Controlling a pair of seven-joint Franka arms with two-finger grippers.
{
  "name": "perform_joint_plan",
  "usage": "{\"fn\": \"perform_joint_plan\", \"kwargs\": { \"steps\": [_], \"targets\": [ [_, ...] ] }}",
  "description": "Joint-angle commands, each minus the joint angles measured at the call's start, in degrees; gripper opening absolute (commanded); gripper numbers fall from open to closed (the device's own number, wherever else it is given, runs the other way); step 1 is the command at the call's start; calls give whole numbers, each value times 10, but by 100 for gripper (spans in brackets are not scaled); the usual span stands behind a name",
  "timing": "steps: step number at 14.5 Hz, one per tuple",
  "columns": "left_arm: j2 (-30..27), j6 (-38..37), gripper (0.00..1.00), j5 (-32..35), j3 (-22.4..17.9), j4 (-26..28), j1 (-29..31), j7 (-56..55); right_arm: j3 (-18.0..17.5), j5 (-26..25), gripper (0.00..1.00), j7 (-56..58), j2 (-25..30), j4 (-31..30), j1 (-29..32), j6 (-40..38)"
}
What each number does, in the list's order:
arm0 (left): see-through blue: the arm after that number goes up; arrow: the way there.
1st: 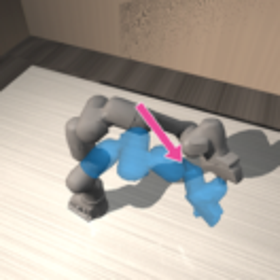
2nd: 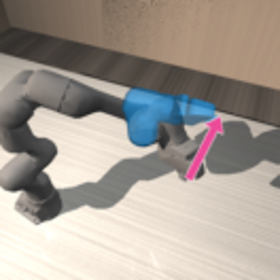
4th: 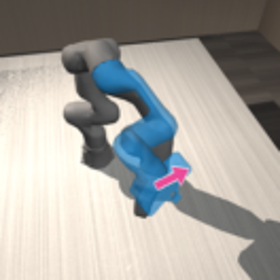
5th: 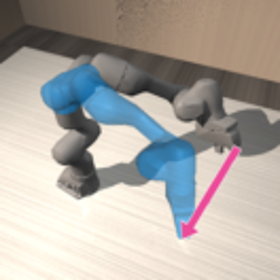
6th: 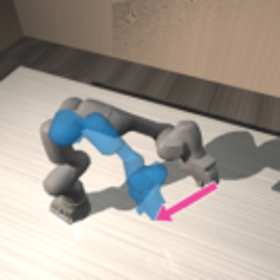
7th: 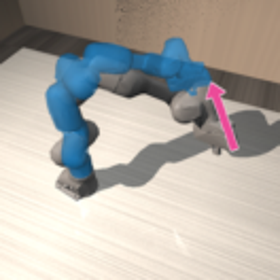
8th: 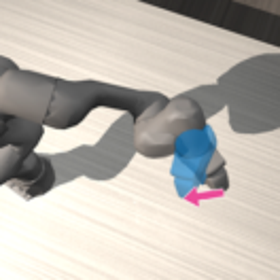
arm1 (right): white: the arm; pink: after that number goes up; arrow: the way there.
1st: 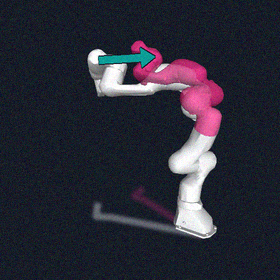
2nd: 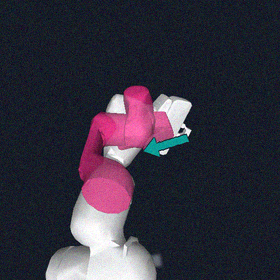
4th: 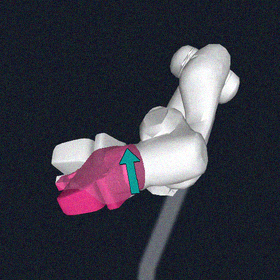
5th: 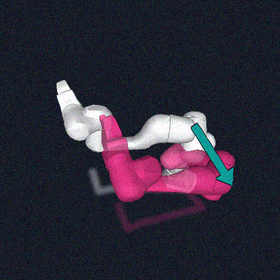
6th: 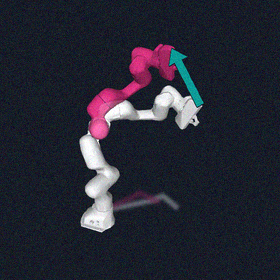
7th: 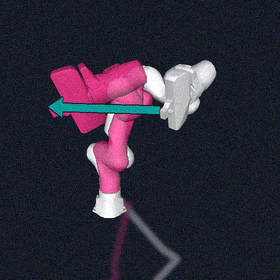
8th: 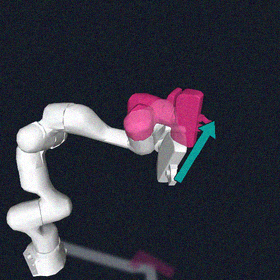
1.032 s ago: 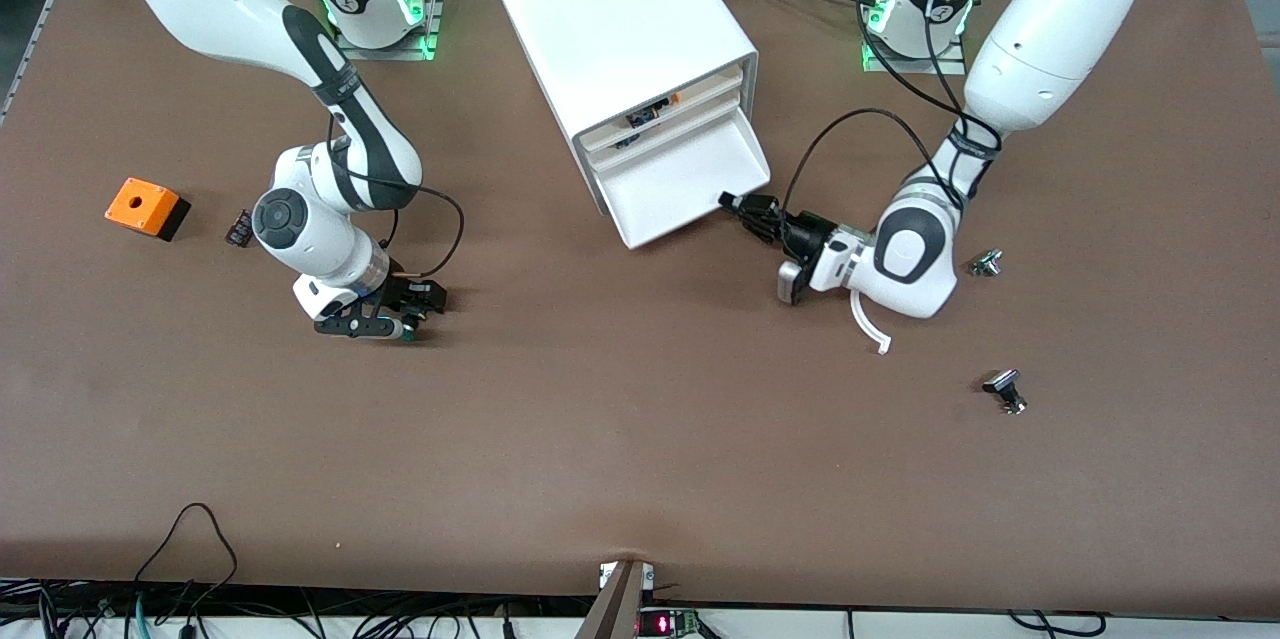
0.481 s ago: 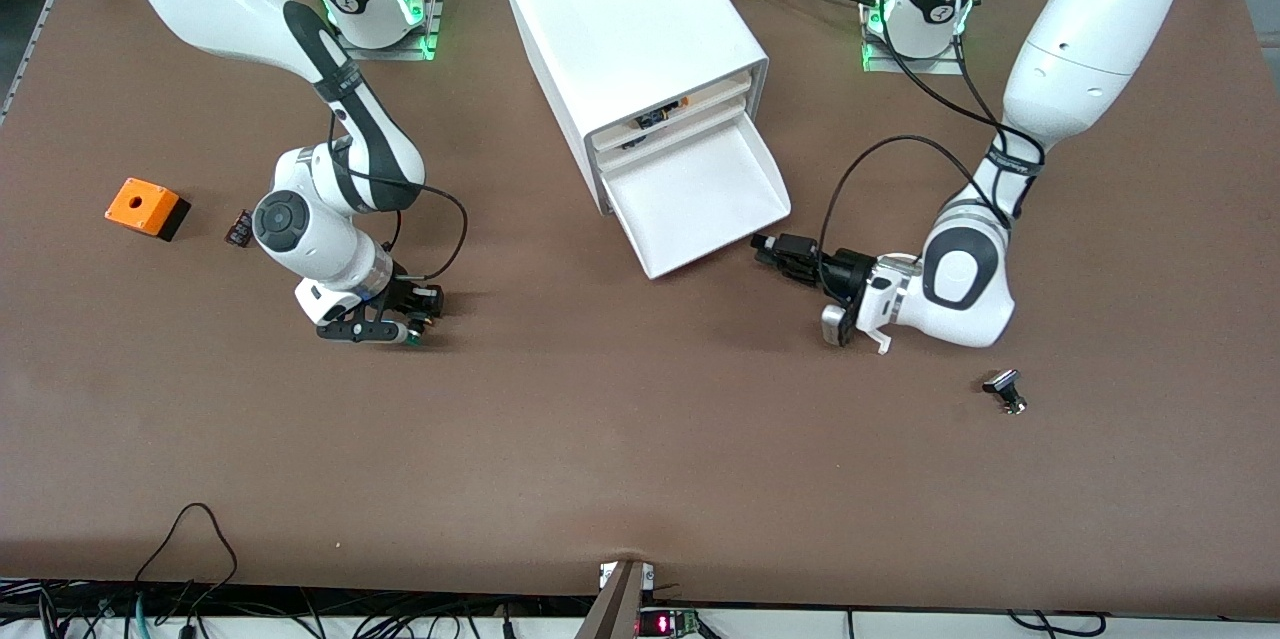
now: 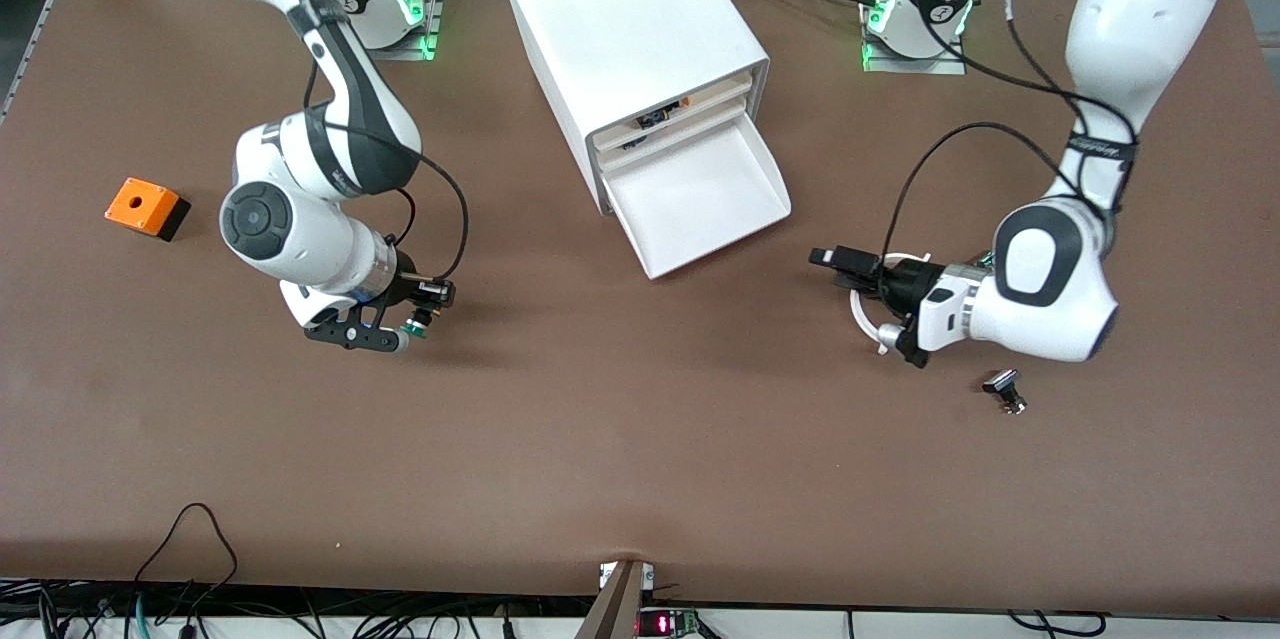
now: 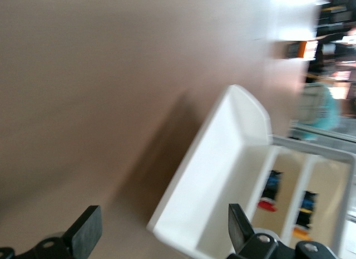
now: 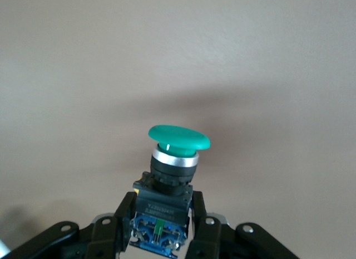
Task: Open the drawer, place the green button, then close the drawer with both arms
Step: 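Release the drawer with the left gripper while the right gripper lifts the button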
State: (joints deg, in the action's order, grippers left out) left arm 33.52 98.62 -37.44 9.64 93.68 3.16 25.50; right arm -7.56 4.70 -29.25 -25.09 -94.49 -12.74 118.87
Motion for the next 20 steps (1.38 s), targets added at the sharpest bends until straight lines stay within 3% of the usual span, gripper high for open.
{"fn": "perform_joint_plan", "kwargs": {
  "steps": [1,4,6,8,13,16,20],
  "targets": [
    [-29,-4,100,128,-6,-6,-3,-86,3,4,0,-91,13,44,-46,-32],
    [-61,-22,100,234,-7,-5,3,-177,6,-10,0,-220,8,117,-112,-74],
    [-84,-55,100,297,-7,-6,12,-210,6,-43,0,-313,-12,148,-146,-78],
    [-107,-83,100,336,-7,-7,26,-228,6,-44,0,-407,-44,193,-187,-76],
    [-141,-106,100,387,-7,-5,72,-238,11,-51,0,-593,-153,315,-267,-71],
    [-153,-116,100,407,-6,-4,73,-266,10,-79,0,-675,-185,321,-302,-53],
    [-158,-125,100,407,-8,-3,80,-279,9,-80,0,-758,-217,322,-330,-27]
  ]
}}
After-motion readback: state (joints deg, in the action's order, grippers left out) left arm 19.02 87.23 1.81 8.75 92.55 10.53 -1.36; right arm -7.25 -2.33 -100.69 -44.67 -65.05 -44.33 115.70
